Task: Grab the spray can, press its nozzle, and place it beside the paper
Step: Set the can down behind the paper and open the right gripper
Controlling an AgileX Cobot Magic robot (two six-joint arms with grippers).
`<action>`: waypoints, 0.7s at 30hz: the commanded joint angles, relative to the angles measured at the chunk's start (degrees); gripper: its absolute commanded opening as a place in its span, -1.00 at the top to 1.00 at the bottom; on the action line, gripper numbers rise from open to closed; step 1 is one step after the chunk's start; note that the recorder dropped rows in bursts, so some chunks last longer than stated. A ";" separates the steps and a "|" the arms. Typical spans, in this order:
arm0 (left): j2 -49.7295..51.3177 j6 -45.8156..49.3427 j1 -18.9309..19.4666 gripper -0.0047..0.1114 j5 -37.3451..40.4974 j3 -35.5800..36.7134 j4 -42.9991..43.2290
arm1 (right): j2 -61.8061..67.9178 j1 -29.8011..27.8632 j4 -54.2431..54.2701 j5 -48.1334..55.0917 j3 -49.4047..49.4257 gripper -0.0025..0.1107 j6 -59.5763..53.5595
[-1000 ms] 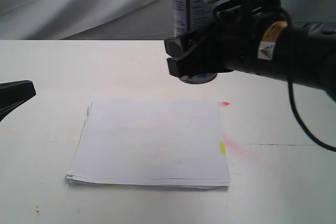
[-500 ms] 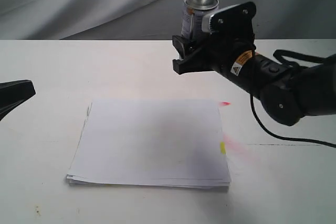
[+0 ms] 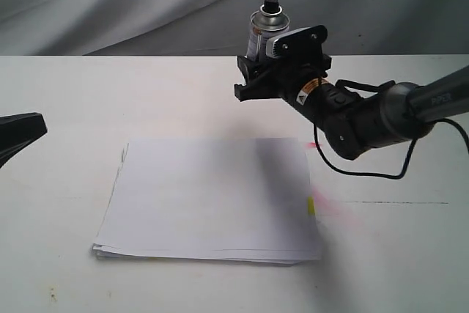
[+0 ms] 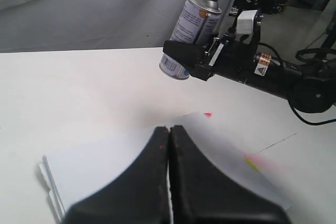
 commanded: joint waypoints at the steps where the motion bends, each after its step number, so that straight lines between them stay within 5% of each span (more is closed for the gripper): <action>1: -0.31 0.26 0.08 0.92 -0.35 0.30 -0.78 | 1.75 -0.23 -0.05 -0.31 -3.51 0.96 -0.57; 21: -0.31 0.36 0.08 0.92 -0.35 0.38 -0.78 | 7.68 -0.23 1.01 -0.97 -3.51 0.96 -0.47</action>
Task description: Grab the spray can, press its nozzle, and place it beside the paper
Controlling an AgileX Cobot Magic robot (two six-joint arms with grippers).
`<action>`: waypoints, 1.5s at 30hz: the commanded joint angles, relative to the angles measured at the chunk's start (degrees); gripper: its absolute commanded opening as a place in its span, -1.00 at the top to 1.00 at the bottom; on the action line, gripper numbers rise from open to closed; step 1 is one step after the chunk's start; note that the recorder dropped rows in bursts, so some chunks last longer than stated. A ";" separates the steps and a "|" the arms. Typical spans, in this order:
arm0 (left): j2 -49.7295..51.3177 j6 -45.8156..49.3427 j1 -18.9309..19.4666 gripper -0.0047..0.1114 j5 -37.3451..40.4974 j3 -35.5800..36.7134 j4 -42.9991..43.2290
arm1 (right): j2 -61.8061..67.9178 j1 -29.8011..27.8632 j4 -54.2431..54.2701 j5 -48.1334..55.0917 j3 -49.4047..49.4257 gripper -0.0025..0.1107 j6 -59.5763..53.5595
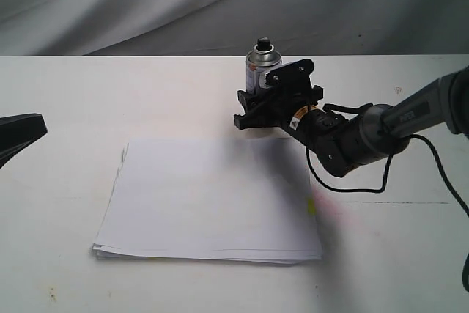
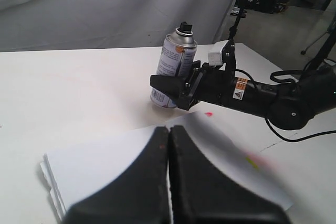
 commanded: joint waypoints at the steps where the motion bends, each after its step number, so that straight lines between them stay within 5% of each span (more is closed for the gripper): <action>1: -0.31 0.36 0.08 0.92 -0.12 0.34 -0.78 | -0.54 -0.23 0.90 -3.63 -0.54 0.96 -0.31; 31: -0.31 0.36 0.08 0.92 -0.12 0.34 -0.78 | 0.09 -0.13 1.59 -0.43 -0.54 0.93 -0.67; 36: -0.31 0.47 0.08 0.92 -0.12 0.34 -0.78 | 0.09 -0.13 1.59 -0.33 -0.54 0.50 -3.65; 42: -0.31 0.47 0.08 0.92 -0.12 0.34 -0.78 | 0.09 -0.13 1.59 -0.33 -0.54 -0.34 -3.65; 45: -0.31 0.47 0.08 0.92 -0.12 0.34 -0.78 | 0.09 -0.13 1.59 -0.33 -0.54 -0.48 -3.65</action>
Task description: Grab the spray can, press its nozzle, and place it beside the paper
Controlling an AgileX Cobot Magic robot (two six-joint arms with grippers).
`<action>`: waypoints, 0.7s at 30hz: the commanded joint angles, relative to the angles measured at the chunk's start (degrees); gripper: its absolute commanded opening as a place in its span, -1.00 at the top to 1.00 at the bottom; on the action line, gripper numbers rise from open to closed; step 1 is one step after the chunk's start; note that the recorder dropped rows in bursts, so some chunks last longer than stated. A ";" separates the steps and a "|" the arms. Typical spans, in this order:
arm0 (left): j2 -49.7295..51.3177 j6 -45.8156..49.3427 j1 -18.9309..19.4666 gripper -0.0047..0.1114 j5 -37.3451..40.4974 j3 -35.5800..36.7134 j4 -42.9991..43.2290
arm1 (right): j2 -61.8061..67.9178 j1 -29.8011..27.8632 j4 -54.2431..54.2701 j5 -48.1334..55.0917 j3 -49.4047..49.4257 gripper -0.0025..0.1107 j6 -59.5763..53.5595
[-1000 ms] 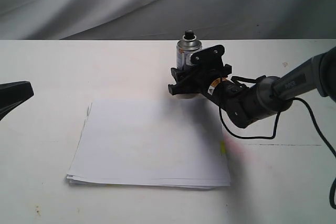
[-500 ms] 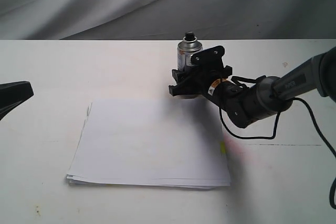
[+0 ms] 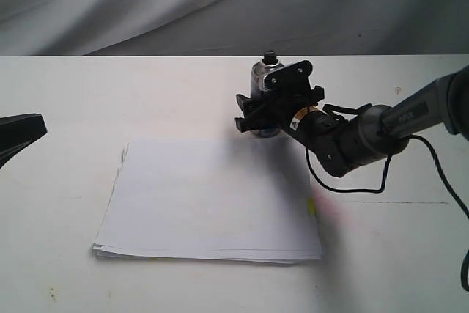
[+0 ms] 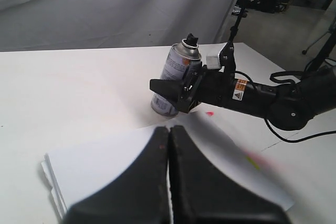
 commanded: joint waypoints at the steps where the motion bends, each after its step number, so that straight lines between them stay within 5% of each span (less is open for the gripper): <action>1: -0.31 0.26 0.08 0.92 0.01 0.34 -0.78 | -0.66 -0.13 0.38 -1.31 -0.30 -0.49 -0.58; 9: -0.31 0.26 0.08 0.92 2.33 0.34 -0.78 | -9.14 -0.13 0.38 1.47 -0.30 -0.49 -0.58; 16: -0.44 -3.89 0.08 0.92 11.67 -6.59 -0.78 | -40.81 -0.02 0.12 38.93 -0.30 -0.48 -0.58; 21: -6.51 -14.80 0.08 0.92 11.67 -13.74 -0.78 | -60.54 -0.02 -0.06 60.03 -0.30 -0.07 -0.58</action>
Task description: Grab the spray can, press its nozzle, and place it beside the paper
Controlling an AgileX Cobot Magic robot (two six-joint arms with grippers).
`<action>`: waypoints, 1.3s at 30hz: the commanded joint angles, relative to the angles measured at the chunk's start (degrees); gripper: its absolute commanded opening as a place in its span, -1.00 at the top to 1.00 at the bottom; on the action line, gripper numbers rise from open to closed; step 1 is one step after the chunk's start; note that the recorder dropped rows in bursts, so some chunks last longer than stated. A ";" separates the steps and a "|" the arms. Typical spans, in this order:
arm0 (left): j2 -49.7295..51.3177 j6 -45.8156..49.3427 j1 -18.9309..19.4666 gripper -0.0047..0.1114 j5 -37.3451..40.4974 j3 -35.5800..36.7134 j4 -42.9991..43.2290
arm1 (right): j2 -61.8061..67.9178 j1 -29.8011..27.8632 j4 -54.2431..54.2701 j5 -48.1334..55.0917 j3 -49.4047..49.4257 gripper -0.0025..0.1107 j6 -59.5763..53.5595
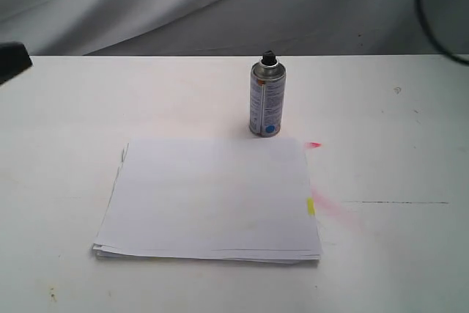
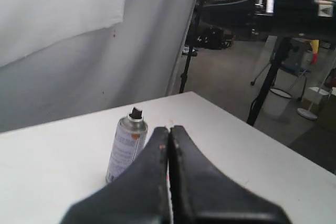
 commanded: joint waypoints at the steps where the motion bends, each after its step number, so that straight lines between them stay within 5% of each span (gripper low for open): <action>1: -4.78 -9.31 0.08 0.92 1.21 -4.25 -0.78 | -12.57 -0.02 -0.16 16.06 -0.30 0.01 0.00; 6: -7.03 -14.16 -2.14 0.92 1.21 -5.29 -0.78 | -23.36 -0.02 0.42 29.90 -0.30 0.55 0.00; 12: -11.44 -17.68 -8.50 0.92 1.21 -5.29 -0.78 | -33.13 -0.02 3.60 42.95 -0.19 0.92 -0.90; 22: -22.69 -14.58 -11.99 0.92 1.21 -5.29 -0.78 | -53.68 -0.02 21.46 50.60 10.84 0.96 -7.41; 26: -25.68 -11.67 -11.99 0.92 -0.03 -5.29 -0.78 | -65.49 -0.02 18.89 43.40 20.64 0.96 -5.24; 30: -25.18 -8.12 -11.99 0.92 -9.51 -4.45 -0.78 | -71.87 -0.02 17.38 31.27 30.48 0.96 -5.13; 34: -20.66 -2.85 -11.99 0.92 -16.91 -3.08 -0.78 | -72.68 -0.02 18.56 17.86 40.75 0.96 -5.13; 39: -12.66 -2.19 -13.13 0.92 -17.41 -2.98 -0.78 | -69.54 -0.02 20.19 0.80 53.45 0.96 -5.13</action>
